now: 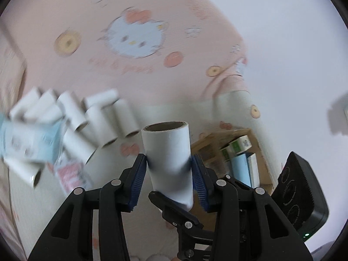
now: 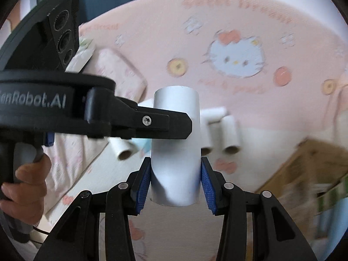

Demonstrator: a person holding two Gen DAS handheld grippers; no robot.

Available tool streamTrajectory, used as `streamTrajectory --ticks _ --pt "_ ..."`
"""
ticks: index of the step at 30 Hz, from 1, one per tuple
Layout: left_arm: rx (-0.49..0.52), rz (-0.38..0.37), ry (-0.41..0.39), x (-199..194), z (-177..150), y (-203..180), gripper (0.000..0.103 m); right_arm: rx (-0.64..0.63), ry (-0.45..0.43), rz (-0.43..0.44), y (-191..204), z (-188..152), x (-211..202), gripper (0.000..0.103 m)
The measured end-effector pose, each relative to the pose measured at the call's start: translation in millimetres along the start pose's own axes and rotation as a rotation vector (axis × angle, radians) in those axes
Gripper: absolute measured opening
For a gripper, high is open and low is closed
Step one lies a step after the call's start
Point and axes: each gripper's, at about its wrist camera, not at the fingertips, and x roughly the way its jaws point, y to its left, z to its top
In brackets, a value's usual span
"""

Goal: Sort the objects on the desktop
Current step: 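Lift and carry the tube with both grippers over the cardboard box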

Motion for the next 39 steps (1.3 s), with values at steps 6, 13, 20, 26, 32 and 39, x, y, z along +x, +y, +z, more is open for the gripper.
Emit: streamTrajectory --ticks 6,13,20,26,32,39 --pt "0.100 -0.052 0.017 6.6 21.4 -46.7 0.046 0.009 -0.030 -0.069 -34.4 17.3 -28.1 0.042" --pt "0.190 -0.046 -0.017 12.8 31.6 -79.0 0.046 -0.024 -0.038 -0.126 -58.1 37.6 -42.6 0.042" --pt "0.289 -0.084 0.000 27.6 40.5 -98.0 0.044 0.068 -0.005 -0.107 -91.7 39.1 -43.8 0.042" --pt "0.336 -0.121 0.070 50.6 38.9 -122.8 0.044 0.098 0.050 -0.117 -117.9 27.9 -54.3 0.042" --pt "0.357 -0.175 0.152 82.2 35.8 -159.4 0.044 0.128 0.086 -0.187 -148.4 14.1 -75.9 0.042" --pt "0.249 -0.242 0.273 123.4 17.9 -166.2 0.043 0.224 0.164 -0.201 -180.7 -14.2 -80.5 0.042"
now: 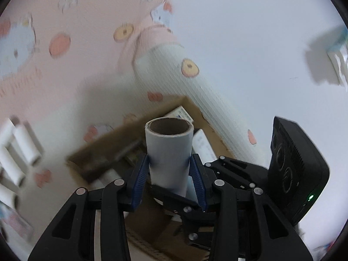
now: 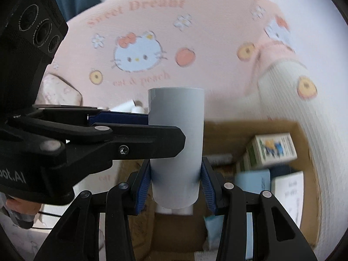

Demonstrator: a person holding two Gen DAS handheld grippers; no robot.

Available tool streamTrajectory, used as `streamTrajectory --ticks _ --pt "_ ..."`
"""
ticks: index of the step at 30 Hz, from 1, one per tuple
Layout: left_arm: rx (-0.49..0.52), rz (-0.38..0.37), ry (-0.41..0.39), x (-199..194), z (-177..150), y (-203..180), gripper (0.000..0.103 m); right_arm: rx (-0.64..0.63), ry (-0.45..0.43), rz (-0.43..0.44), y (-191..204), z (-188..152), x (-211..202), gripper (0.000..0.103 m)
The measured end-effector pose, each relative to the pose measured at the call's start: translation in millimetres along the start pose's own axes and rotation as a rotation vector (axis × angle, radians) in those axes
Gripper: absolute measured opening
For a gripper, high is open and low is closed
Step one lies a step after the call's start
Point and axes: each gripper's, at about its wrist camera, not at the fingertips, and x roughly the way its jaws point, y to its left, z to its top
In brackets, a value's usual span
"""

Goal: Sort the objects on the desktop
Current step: 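Lift and carry the tube with both grippers over the cardboard box, then open the right gripper off the tube while the left gripper keeps holding it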

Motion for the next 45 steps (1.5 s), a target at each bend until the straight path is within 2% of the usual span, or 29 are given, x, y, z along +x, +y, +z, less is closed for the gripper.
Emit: streamTrajectory --ticks 3,8,12,21,26,34,39,45 --pt "-0.024 0.001 0.033 17.1 -3.2 2.6 0.043 0.037 0.027 0.004 -10.3 -9.5 5.9 0.041" --pt "0.000 0.031 0.077 40.3 -9.7 -2.5 0.043 0.103 0.088 0.002 -24.6 -17.5 19.6 0.041" --pt "-0.046 0.026 0.117 54.9 -9.2 1.7 0.043 0.164 0.126 0.025 -37.0 -21.3 27.1 0.041" --pt "-0.080 0.048 0.201 79.8 -13.9 6.1 0.046 0.214 0.165 0.050 -48.2 -31.2 37.2 0.042" --pt "-0.059 0.134 0.262 93.8 -13.1 2.7 0.047 0.256 0.206 0.050 -50.7 -32.5 53.4 0.041" --pt "-0.217 0.103 0.332 112.9 -10.4 26.8 0.047 0.289 0.242 0.056 -57.8 -35.6 64.4 0.042" --pt "-0.240 0.106 0.359 125.8 -11.4 28.0 0.047 0.231 0.271 -0.002 -53.2 -37.1 65.5 0.042" --pt "-0.239 0.135 0.374 132.7 -11.7 27.5 0.047 0.261 0.260 0.021 -60.2 -44.6 56.8 0.039"
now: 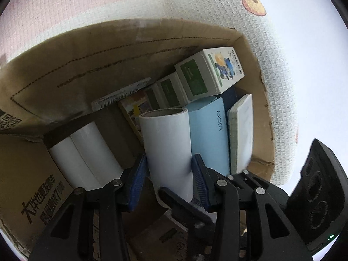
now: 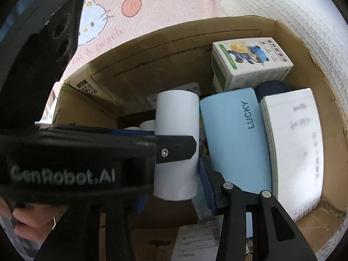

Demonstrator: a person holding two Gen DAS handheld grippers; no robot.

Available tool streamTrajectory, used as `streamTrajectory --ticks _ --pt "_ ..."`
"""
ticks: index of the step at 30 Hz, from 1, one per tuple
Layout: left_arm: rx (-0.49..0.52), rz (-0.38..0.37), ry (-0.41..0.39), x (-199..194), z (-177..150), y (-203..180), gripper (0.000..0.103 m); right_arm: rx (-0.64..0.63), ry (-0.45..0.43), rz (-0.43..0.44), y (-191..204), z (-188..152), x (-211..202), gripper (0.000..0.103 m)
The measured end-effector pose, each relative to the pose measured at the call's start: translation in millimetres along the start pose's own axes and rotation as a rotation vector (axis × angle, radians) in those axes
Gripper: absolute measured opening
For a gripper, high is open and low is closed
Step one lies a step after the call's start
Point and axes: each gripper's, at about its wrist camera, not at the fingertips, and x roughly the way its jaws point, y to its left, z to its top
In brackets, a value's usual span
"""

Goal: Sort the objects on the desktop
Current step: 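Open the right gripper off the tube while the left gripper keeps holding it, then lower the tube into the box beside the other tubes with the left gripper and open it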

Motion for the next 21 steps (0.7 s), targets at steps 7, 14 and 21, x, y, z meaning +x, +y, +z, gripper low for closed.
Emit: streamTrajectory --ticks 7,14,21 --pt "-0.060 0.048 0.003 4.2 9.9 11.6 0.047 -0.004 -0.024 -0.024 -3.9 -7.0 -18.6 0.031" --pt "-0.120 0.124 0.050 22.3 15.8 15.7 0.047 -0.019 -0.076 -0.148 -5.6 -11.9 -41.3 0.031" --pt "-0.176 0.274 -0.002 31.3 16.5 16.4 0.047 -0.093 -0.091 -0.275 0.8 -24.2 -54.7 0.031"
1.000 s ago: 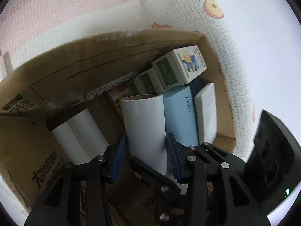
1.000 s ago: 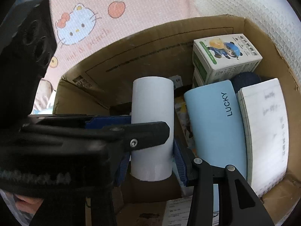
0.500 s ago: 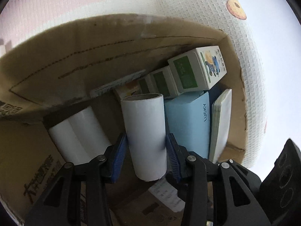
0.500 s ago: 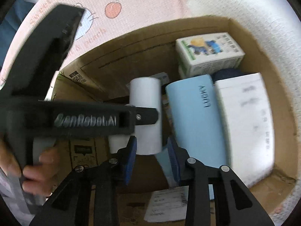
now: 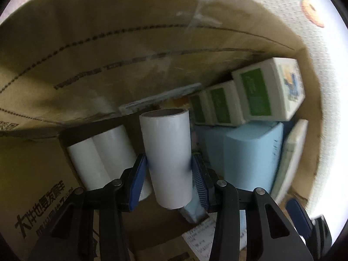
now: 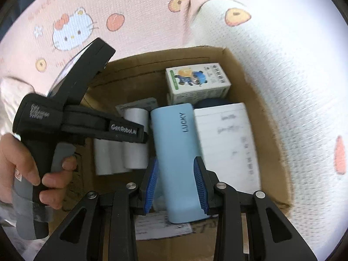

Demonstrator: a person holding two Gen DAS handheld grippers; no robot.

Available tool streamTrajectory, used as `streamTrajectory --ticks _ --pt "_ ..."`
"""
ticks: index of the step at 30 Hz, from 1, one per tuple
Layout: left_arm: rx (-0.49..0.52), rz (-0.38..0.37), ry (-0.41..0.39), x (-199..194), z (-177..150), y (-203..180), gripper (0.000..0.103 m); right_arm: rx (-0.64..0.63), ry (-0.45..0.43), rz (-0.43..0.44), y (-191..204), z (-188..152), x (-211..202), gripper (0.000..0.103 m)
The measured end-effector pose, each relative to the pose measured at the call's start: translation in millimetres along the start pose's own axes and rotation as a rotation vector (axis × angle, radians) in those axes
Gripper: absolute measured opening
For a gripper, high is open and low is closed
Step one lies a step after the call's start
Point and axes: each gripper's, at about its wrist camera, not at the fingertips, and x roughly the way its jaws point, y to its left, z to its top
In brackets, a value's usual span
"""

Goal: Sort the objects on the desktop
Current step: 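Lower the tube into the box beside the other tubes with the left gripper and open it, then raise the left gripper out of the box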

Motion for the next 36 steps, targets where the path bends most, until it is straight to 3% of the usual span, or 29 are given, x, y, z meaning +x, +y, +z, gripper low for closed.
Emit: streamTrajectory --ticks 5,8,17,21,24,27,29,31,34,36 --pt "-0.108 0.055 0.053 14.6 -9.5 9.9 0.047 -0.043 -0.006 -0.036 14.8 -0.9 -5.7 0.031" --pt "-0.166 0.043 0.061 23.1 -4.9 19.5 0.047 -0.071 -0.022 -0.070 23.6 0.3 -10.1 0.031" --pt "-0.172 0.038 0.019 32.9 -4.9 17.4 0.046 -0.126 -0.025 -0.097 28.6 7.9 -13.0 0.031" --pt "-0.170 0.037 0.036 31.9 -4.7 18.0 0.046 -0.135 -0.018 -0.111 22.9 6.3 -15.0 0.031" --pt "-0.183 0.077 0.054 22.2 -6.7 22.5 0.046 -0.128 -0.014 -0.119 20.6 7.9 -11.2 0.031" --pt "-0.081 0.004 0.051 8.9 -8.0 17.1 0.045 -0.108 0.004 -0.096 17.3 5.9 -9.2 0.031" --pt "-0.021 -0.009 0.040 -0.6 -11.5 11.9 0.020 -0.088 0.019 -0.067 16.0 5.0 -5.2 0.031" --pt "0.040 -0.046 0.020 -14.9 -16.1 7.2 0.011 -0.060 0.041 -0.026 15.7 6.0 1.5 0.031" --pt "0.115 -0.094 -0.012 -33.3 -18.8 5.2 0.009 -0.035 0.062 0.028 18.4 8.2 7.2 0.031" --pt "0.160 -0.096 -0.035 -44.4 -1.2 7.9 0.008 -0.004 0.082 0.083 21.2 11.7 13.0 0.031"
